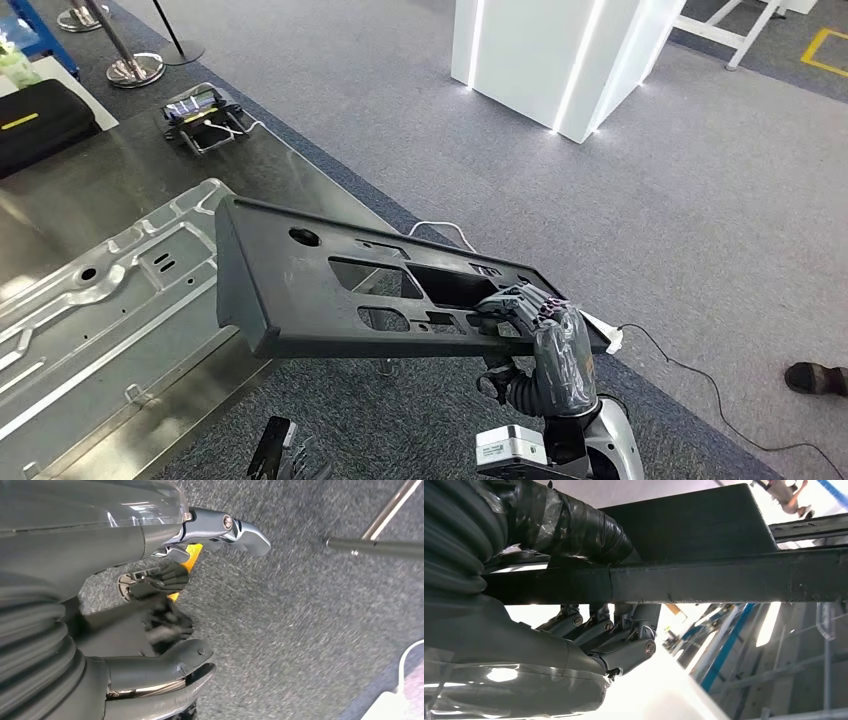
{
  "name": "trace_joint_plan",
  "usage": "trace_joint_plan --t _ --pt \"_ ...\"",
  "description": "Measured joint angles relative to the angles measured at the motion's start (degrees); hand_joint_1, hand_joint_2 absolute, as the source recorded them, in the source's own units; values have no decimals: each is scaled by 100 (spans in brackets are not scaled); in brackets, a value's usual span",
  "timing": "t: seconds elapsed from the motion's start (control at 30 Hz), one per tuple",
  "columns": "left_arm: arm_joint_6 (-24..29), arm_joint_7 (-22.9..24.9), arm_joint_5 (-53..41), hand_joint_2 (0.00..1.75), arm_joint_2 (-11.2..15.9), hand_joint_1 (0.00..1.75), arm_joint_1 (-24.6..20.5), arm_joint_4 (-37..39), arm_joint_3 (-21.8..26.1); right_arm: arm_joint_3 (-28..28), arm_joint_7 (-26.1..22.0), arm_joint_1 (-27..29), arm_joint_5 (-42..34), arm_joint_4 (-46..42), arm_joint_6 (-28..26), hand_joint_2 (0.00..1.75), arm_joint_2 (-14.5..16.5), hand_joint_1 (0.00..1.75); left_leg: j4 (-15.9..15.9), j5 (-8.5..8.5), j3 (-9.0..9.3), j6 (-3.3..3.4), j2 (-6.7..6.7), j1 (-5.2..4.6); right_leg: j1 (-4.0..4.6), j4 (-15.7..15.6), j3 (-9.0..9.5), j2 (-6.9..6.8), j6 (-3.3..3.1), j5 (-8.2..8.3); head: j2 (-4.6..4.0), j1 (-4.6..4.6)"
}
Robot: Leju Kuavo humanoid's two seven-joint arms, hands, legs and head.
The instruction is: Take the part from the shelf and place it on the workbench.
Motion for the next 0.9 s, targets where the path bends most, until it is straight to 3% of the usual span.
trace_joint_plan --t 0.07,0.13,0.2,0.27,0.33,0.37,0.4,0.47,0.5,0.57,0.63,0.7,0.77,0.83,0.87,0.9 --pt "0 0 5 175 0 0 -3 0 1 0 -1 -5 0 -3 0 175 0 175 -157 7 70 83 15 -32 26 26 13 -95 61 -34 0 2" --pt "0 1 12 175 1 0 8 0 2 -1 -1 -14 0 -5 0 175 -1 175 -185 31 63 160 -114 -29 9 40 33 -116 125 -62 0 3" --pt "0 2 15 175 2 0 1 0 3 -5 -1 -23 0 -11 -1 175 -2 175 -216 60 71 230 -227 -7 -32 288 -57 158 188 -257 0 4" --pt "-1 1 16 175 -1 0 -17 0 4 -24 -1 -20 0 -18 -1 175 -9 175 -223 76 69 264 -348 -1 -52 982 -388 470 214 -632 1 4" --pt "-2 1 16 175 -2 0 -18 0 4 -45 -1 -14 0 -20 1 175 -23 175 -221 80 65 271 -491 -11 -50 1636 -743 541 214 -835 1 4" --pt "-2 2 16 175 -1 0 -14 0 4 -54 -1 -12 0 -20 2 175 -29 175 -221 81 68 272 -570 -16 -49 1694 -801 551 201 -767 1 4" --pt "-2 2 16 175 1 0 -12 0 4 -63 -1 -12 0 -20 3 175 -32 175 -220 82 76 271 -653 -18 -48 1519 -746 573 179 -588 0 4" --pt "-4 2 16 175 -2 0 -18 0 4 -82 -1 -19 0 -21 6 175 -34 175 -218 88 91 260 -813 -18 -45 734 -413 778 107 -136 0 4" --pt "-8 1 16 175 -4 0 -23 0 4 -90 -1 -21 0 -22 7 175 -34 175 -213 93 88 244 -883 -20 -43 381 -264 899 75 6 0 3" --pt "-20 -3 15 175 -8 0 -24 0 4 -100 -1 -29 0 -23 9 175 -36 175 -215 111 55 185 -997 -6 -30 83 -144 1020 41 66 0 6" --pt "-32 -8 15 175 -4 0 -8 0 4 -107 -1 -39 1 -24 12 175 -37 175 -230 130 20 113 -1074 9 -36 29 -125 895 19 94 0 9" --pt "-38 -9 14 175 2 0 -2 0 4 -110 -1 -48 2 -25 14 175 -37 175 -78 7 -65 54 -839 -13 -60 -67 -83 752 -31 140 0 -2" --pt "-41 -10 14 175 5 0 -20 0 4 -113 -1 -47 2 -27 14 175 -37 175 520 -360 -342 0 -473 -19 -52 -108 -64 583 -79 152 0 -17" --pt "-43 -10 14 175 6 0 -25 0 4 -119 -1 -36 3 -28 14 175 -38 175 1234 -669 -666 -52 -350 3 -36 -88 -75 404 -96 134 0 -22" --pt "-44 -10 14 175 6 0 -17 1 4 -123 -1 -30 4 -28 14 175 -39 175 1367 -678 -716 -72 -334 10 -34 -74 -78 320 -91 121 0 -21" --pt "-43 -10 14 175 8 0 -8 1 4 -130 -1 -28 9 -28 14 175 -39 175 1248 -571 -635 -86 -311 17 -35 -59 -77 244 -80 107 0 -21"
